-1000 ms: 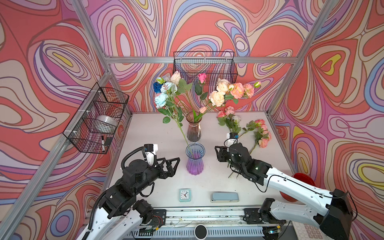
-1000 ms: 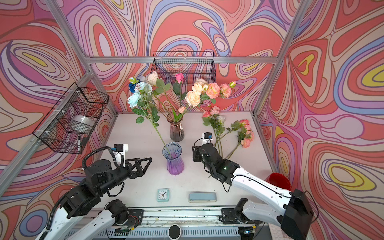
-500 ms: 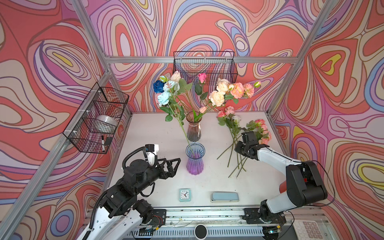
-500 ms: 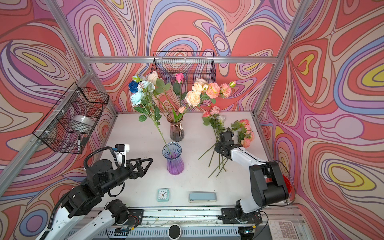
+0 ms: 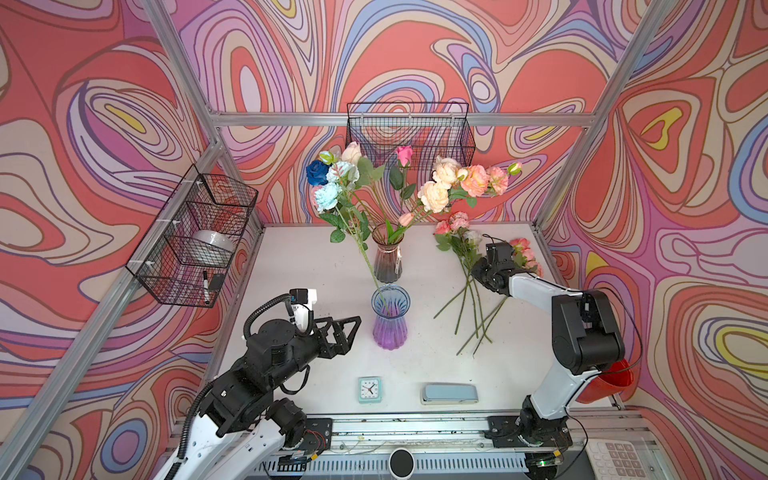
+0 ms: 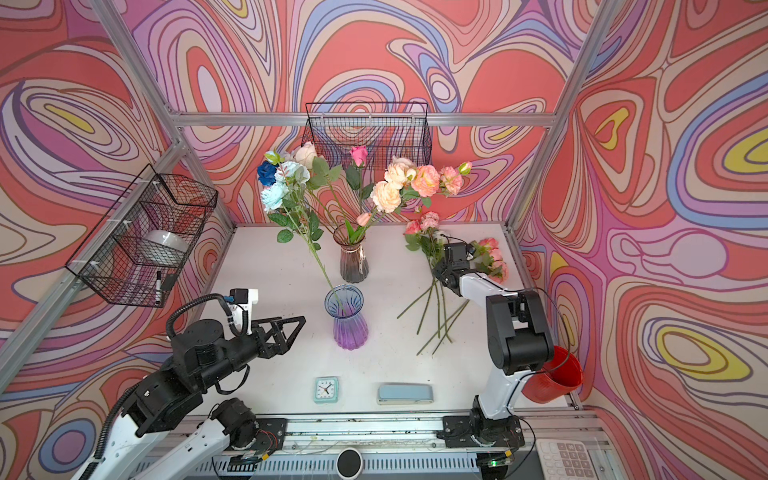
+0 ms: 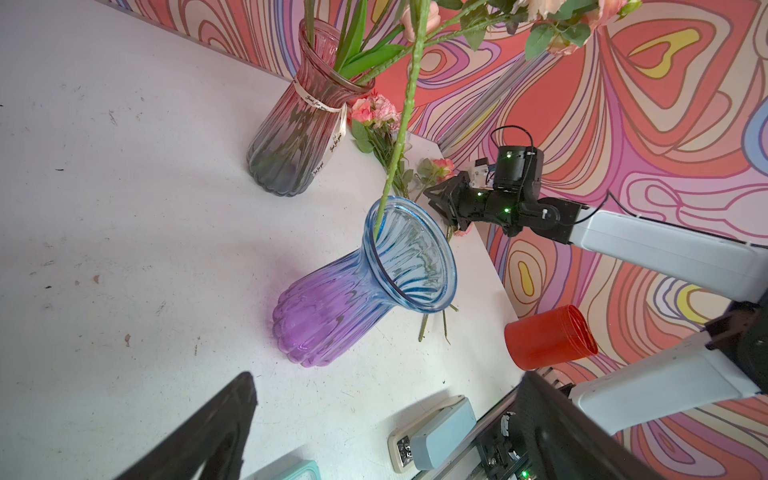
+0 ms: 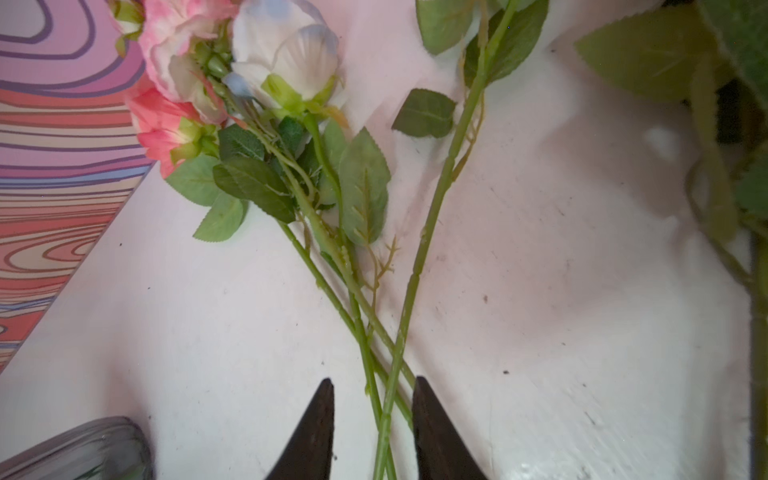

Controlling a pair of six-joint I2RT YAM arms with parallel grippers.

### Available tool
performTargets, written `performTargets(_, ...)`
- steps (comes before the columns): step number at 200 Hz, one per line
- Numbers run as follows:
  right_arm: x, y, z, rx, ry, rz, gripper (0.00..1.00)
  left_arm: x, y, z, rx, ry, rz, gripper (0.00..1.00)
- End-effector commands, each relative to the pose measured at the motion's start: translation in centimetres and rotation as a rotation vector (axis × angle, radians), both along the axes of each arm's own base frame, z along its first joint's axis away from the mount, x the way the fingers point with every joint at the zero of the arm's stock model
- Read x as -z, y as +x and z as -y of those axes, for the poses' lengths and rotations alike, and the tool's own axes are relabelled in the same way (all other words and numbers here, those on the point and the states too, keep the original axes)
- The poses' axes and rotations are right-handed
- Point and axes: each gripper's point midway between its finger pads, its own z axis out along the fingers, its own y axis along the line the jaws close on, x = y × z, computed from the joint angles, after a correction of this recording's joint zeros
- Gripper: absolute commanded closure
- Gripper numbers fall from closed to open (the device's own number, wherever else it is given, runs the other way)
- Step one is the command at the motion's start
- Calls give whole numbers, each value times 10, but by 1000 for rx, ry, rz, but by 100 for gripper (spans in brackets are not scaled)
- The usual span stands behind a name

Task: Arrange the flowers into the vase
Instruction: 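Move the right gripper to the loose stems and lower over them, then close the right gripper on the pink rose stem and lift it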

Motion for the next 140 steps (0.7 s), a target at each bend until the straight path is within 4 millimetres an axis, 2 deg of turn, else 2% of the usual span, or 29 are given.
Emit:
performTargets(1,12,7,9,62,8,-22,68,1,-3,0,4,-8,1,0)
performTargets(71,40,20,17,99,10,-62,71,2,-1,-1,-1,11,1,0)
performTargets(109,52,20,18,100,13,-83,79,3,0,-2,-7,19,3,0)
performTargets(140,44,21,18,87,2,-55,93,3,-1,-2,-5,20,4,0)
